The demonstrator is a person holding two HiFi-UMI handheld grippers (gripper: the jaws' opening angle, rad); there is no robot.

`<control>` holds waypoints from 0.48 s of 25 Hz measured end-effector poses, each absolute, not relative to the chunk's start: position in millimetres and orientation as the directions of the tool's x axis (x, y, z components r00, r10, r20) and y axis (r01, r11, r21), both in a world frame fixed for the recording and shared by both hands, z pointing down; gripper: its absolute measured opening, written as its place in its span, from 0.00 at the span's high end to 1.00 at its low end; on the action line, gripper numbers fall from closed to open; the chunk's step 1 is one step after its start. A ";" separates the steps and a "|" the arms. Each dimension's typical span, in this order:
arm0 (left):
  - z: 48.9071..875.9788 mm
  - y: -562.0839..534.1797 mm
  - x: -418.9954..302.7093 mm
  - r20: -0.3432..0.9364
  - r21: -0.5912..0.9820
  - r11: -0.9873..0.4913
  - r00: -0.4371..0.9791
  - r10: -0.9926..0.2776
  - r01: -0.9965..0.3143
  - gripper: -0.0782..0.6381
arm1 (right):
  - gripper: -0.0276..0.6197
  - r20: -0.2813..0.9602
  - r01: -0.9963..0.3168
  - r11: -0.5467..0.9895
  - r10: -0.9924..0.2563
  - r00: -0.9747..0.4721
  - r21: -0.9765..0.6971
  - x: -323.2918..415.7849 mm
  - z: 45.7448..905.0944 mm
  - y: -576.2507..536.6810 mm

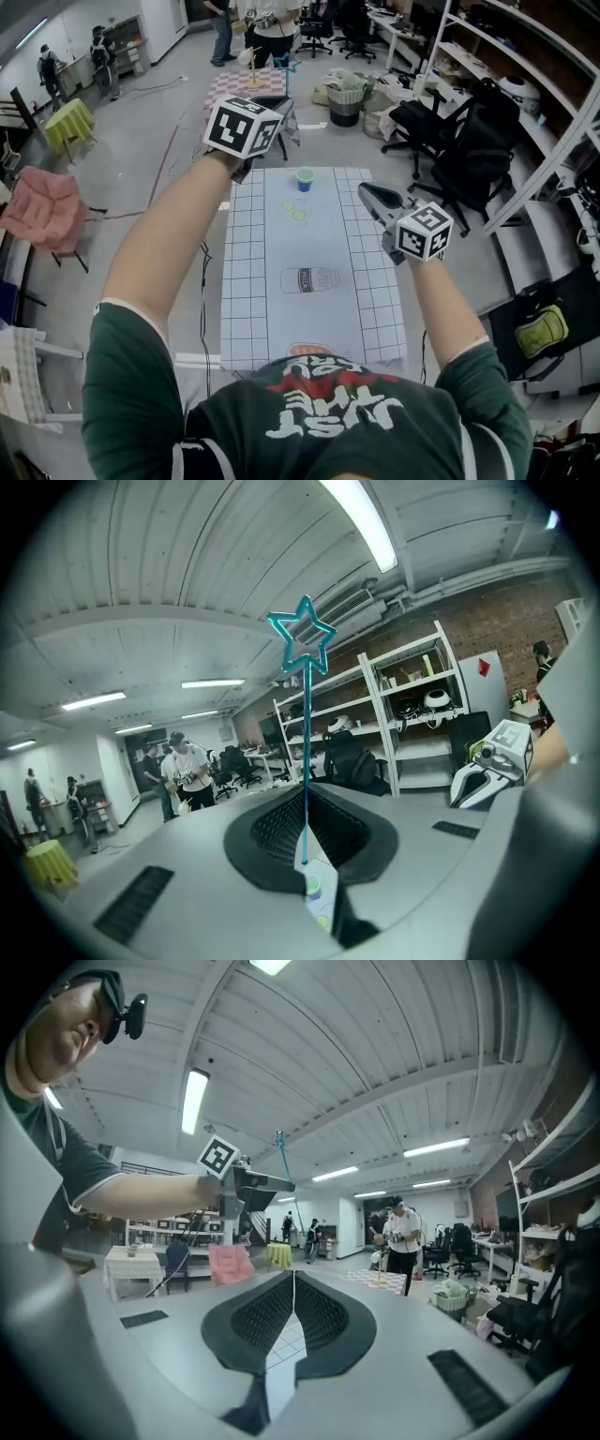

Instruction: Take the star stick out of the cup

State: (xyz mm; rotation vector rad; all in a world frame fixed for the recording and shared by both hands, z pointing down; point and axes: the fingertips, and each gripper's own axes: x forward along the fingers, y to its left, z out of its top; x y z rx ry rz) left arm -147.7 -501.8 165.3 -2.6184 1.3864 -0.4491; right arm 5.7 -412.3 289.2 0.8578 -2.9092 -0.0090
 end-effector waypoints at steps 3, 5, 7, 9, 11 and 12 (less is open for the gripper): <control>154.6 -479.3 -125.1 0.196 -0.272 -0.538 0.501 -0.843 -0.798 0.87 | 0.91 0.089 -0.508 0.860 -0.510 -0.856 0.046 31.7 279.6 -394.3; 149.7 -461.6 -104.6 0.194 -0.275 -0.523 0.486 -0.852 -0.807 0.87 | 0.91 0.092 -0.479 0.877 -0.481 -0.872 0.049 51.0 276.3 -381.2; 146.2 -442.1 -83.7 0.189 -0.277 -0.510 0.474 -0.860 -0.814 0.87 | 0.91 0.108 -0.443 0.895 -0.447 -0.888 0.060 68.3 275.7 -368.0; 148.3 -422.7 -65.6 0.187 -0.272 -0.499 0.464 -0.866 -0.823 0.87 | 0.91 0.129 -0.406 0.911 -0.413 -0.902 0.074 84.8 278.8 -355.4; 154.3 -405.5 -51.2 0.188 -0.259 -0.488 0.452 -0.872 -0.833 0.87 | 0.91 0.138 -0.380 0.922 -0.387 -0.912 0.078 102.5 281.8 -345.8; 158.1 -397.2 -45.7 0.189 -0.250 -0.482 0.446 -0.875 -0.840 0.87 | 0.91 0.139 -0.368 0.926 -0.376 -0.916 0.077 110.9 282.9 -341.9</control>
